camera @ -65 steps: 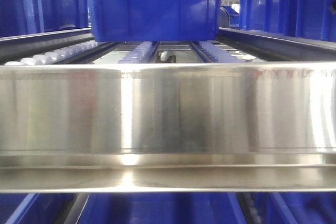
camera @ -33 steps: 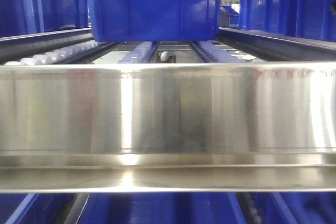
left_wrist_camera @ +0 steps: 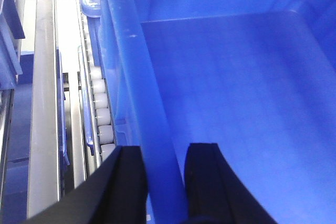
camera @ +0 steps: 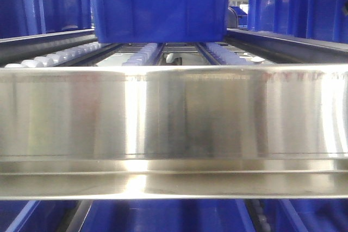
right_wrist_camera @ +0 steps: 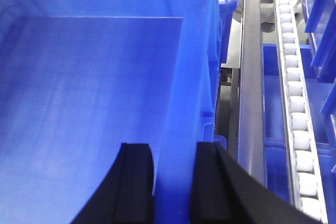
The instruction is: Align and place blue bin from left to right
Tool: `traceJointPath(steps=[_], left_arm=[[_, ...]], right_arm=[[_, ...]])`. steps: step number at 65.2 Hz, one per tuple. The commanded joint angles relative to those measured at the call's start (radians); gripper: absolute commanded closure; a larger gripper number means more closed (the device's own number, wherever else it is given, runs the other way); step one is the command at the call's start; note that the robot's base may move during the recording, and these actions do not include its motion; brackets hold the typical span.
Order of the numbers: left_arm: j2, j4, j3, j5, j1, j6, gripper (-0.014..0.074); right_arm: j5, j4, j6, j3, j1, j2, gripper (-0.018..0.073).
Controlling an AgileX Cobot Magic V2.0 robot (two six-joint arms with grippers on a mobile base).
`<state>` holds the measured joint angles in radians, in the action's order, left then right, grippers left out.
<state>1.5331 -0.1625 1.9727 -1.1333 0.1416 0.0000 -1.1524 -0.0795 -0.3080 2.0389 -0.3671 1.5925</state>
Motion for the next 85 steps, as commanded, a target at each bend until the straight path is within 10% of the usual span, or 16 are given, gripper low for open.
traceJointPath(steps=[1,85], left_arm=[[-0.012,-0.04,0.016,0.075,0.005,0.015,0.0708],[-0.012,-0.034,0.016,0.269,0.005,0.015,0.0708]], right_arm=[[0.107,0.003,0.025,0.016,-0.004,-0.025,0.0629],[0.107,0.003,0.025,0.016,-0.004,-0.025,0.0629]])
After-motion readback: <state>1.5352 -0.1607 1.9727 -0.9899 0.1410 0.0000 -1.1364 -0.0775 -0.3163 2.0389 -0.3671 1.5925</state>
